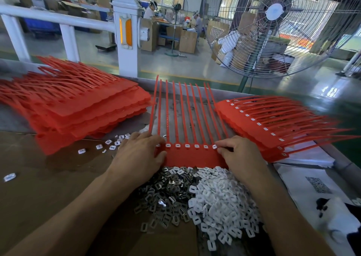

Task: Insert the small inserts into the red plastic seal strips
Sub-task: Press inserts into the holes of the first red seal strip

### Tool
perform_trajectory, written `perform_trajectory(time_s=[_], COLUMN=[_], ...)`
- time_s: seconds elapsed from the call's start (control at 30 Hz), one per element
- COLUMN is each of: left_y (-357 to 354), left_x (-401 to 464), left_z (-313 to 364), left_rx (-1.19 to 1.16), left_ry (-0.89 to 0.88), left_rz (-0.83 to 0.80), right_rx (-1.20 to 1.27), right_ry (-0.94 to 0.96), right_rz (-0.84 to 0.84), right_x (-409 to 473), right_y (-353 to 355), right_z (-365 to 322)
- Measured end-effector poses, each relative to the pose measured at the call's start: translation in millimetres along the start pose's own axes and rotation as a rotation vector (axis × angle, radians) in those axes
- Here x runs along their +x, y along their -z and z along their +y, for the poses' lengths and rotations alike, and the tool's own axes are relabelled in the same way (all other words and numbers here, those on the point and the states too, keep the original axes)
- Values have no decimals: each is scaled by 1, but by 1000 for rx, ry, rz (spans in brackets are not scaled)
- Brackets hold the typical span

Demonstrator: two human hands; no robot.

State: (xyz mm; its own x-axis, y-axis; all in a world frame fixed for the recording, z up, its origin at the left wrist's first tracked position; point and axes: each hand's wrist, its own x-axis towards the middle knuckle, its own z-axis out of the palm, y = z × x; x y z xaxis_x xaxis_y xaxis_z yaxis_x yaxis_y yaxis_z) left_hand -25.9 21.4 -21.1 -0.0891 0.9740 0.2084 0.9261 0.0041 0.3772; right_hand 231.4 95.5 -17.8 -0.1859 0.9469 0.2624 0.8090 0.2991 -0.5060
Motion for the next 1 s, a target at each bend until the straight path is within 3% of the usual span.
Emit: perform_trajectory(time_s=[0.33,0.57,0.77,1.0], left_y=[0,-1,-2,-2], left_x=[0,0,-1,0], left_z=[1,0,0,-1], left_rx=[4,15,11,9], left_ry=[2,5,6,0], left_rz=[3,-6,-6,-5], right_rx=[-337,-474,-435,-124], right_ry=[145,113,41,-21], right_rz=[-72,-118,-135,-69], right_x=[-1,-6,-7,-11], right_y=[-4,0,3,16], right_z=[-8,-20,-27,-17])
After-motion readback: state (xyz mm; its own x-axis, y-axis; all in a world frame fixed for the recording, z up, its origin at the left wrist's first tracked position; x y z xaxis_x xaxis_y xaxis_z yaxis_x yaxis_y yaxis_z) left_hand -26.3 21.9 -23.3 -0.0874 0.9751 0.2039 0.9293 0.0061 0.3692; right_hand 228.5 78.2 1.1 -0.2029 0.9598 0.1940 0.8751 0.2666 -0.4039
